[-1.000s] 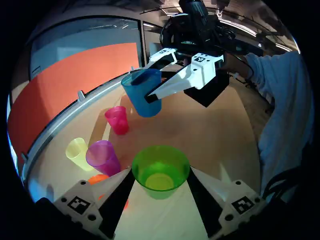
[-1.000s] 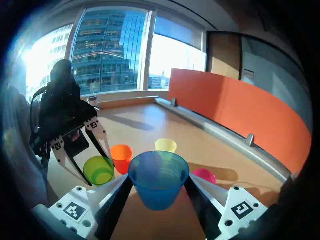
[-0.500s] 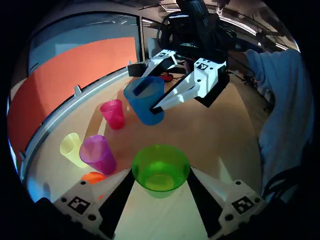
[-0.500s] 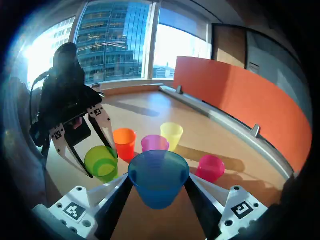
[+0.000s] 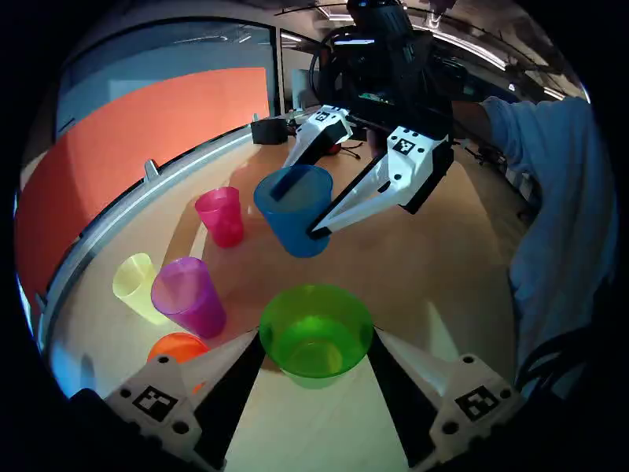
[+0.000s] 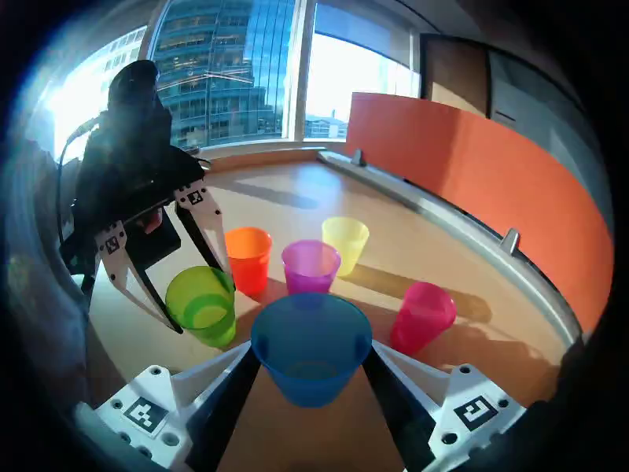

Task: Pour water

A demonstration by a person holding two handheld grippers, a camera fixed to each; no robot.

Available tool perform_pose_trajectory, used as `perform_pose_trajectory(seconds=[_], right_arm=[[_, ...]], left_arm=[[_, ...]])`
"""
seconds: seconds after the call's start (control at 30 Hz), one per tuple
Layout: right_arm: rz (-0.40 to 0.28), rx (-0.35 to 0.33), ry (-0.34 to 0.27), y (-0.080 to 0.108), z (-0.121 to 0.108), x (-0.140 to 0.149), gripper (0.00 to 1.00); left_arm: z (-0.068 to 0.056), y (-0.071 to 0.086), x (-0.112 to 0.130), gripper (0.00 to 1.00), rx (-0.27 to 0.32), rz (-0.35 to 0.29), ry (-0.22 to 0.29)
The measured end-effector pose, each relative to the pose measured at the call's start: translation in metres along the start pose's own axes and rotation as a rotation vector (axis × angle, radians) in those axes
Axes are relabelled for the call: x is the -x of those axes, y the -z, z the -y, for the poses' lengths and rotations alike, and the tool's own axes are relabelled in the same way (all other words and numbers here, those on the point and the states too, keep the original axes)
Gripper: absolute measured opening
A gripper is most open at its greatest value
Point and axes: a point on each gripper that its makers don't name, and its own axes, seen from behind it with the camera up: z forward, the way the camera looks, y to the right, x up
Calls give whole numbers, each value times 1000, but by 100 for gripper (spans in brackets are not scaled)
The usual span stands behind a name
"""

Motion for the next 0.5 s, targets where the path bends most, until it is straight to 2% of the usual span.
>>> perform_pose_trajectory(seconds=[0.5], right_arm=[[10,4,-8,-5,-2,8,90]], left_arm=[[-2,-6,13,87,11,10,22]])
